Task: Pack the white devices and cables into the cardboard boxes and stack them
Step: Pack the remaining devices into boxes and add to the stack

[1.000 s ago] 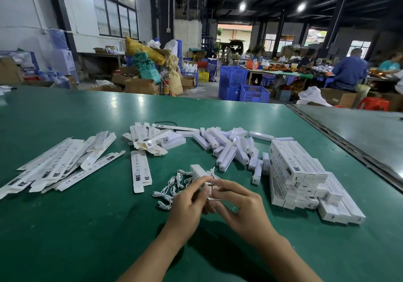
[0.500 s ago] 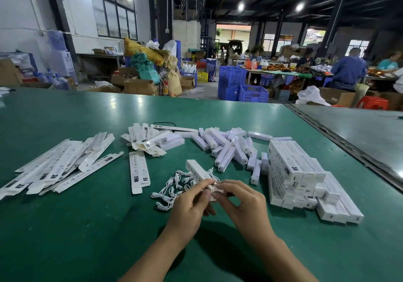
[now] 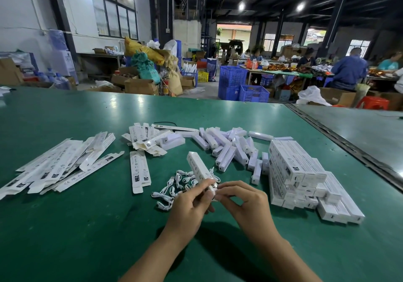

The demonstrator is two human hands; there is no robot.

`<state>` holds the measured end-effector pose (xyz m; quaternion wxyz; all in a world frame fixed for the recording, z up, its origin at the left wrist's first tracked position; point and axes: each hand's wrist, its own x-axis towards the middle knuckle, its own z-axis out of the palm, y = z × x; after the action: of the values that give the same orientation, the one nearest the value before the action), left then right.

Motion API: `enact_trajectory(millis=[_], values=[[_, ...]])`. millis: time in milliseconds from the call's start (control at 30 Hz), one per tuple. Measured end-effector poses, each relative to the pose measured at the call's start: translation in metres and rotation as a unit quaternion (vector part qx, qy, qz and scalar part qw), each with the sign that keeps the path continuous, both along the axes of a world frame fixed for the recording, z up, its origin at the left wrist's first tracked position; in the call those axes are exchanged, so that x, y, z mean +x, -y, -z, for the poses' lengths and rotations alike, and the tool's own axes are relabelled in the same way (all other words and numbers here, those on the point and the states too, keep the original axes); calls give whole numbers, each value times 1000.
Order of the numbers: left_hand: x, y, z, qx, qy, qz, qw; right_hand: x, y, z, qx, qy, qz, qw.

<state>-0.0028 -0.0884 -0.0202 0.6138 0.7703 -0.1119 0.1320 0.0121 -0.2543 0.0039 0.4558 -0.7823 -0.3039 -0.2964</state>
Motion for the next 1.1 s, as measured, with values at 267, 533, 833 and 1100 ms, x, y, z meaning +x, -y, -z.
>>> enact_trajectory(millis=[267, 533, 833, 1100], values=[[-3, 0, -2, -12, 19, 38, 999, 0, 2, 2, 114, -178, -71, 975], [0, 7, -2, -38, 55, -37, 997, -2, -10, 4, 68, -144, -34, 987], [-2, 7, -5, 80, 150, -47, 984, -6, -13, -2, 134, -213, -8, 968], [-2, 3, -3, 81, 74, -88, 990, 3, 23, -25, 167, -89, 87, 978]])
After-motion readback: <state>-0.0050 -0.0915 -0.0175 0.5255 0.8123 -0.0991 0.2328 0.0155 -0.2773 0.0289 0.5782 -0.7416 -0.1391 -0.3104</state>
